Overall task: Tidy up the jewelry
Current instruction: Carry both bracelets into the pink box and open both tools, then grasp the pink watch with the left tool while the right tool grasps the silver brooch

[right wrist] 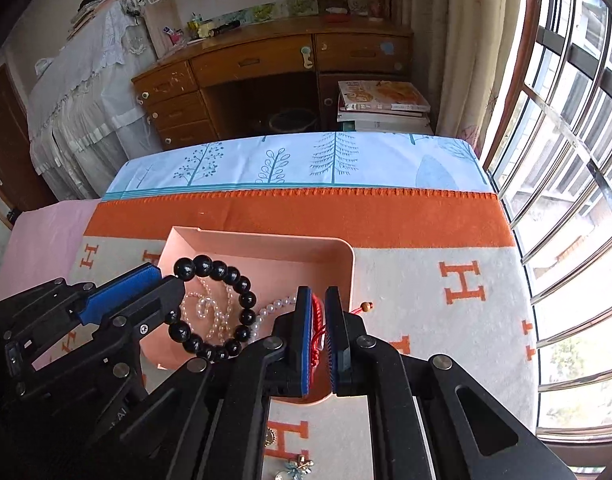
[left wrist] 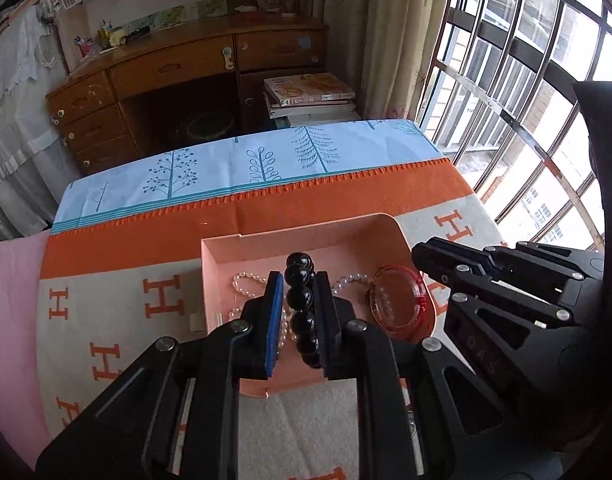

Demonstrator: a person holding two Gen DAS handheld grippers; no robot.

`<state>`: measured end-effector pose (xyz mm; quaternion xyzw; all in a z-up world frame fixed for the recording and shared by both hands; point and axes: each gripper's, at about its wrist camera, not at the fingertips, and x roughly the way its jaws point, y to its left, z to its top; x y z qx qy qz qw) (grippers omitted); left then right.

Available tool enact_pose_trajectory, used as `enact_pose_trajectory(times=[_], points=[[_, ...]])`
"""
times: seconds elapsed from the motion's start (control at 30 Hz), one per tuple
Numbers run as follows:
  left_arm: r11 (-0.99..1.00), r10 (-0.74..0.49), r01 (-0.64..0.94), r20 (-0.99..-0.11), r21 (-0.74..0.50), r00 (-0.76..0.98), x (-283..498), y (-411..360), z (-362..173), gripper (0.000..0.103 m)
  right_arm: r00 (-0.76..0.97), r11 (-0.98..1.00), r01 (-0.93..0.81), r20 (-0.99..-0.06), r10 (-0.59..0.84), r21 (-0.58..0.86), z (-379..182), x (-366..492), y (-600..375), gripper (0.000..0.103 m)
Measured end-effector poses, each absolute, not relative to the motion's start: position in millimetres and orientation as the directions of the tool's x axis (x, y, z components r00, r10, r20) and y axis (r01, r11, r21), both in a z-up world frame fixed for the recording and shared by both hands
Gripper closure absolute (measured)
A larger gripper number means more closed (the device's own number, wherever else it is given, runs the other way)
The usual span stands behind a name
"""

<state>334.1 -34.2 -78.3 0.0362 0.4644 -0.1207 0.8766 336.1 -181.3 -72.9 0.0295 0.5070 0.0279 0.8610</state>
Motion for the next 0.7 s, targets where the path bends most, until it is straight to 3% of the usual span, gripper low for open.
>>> enact_pose_trajectory(times=[0.07, 0.1, 0.13, 0.17, 0.23, 0.27, 0.37, 0.7], points=[[0.967, -0.19, 0.247, -0.827, -0.065, 0.528, 336, -30, -83, 0.084, 0.472, 0.997, -0.026, -0.878, 0.076, 0.073, -86, 339, -181, 0.097], [0.965, -0.204, 0.248, -0.829, -0.082, 0.52, 337, -28, -85, 0.062, 0.466, 0.997, -0.031, -0.882, 0.077, 0.07, -90, 338, -181, 0.097], [0.969, -0.193, 0.236, -0.832, -0.078, 0.52, 337, -25, -86, 0.048, 0.459, 0.997, -0.036, -0.885, 0.082, 0.073, -93, 336, -182, 0.095], [0.971, -0.182, 0.226, -0.836, -0.071, 0.517, 338, -21, -86, 0.042, 0.458, 0.997, -0.027, -0.885, 0.078, 0.074, -95, 335, -185, 0.093], [0.964, -0.231, 0.229, -0.844, -0.132, 0.484, 339, -9, -86, 0.021, 0.458, 0.996, -0.02, -0.884, 0.091, 0.092, -98, 334, -190, 0.092], [0.962, -0.252, 0.218, -0.847, -0.166, 0.468, 339, -4, -88, 0.017, 0.458, 0.995, -0.015, -0.884, 0.094, 0.098, -99, 333, -193, 0.089], [0.962, -0.256, 0.207, -0.843, -0.177, 0.473, 330, 4, -83, 0.016, 0.477, 0.996, -0.009, -0.875, 0.082, 0.088, -93, 322, -195, 0.077], [0.973, -0.219, 0.177, -0.84, -0.148, 0.497, 280, 25, -66, 0.016, 0.536, 0.997, -0.049, -0.84, 0.081, 0.065, -58, 256, -191, 0.074]])
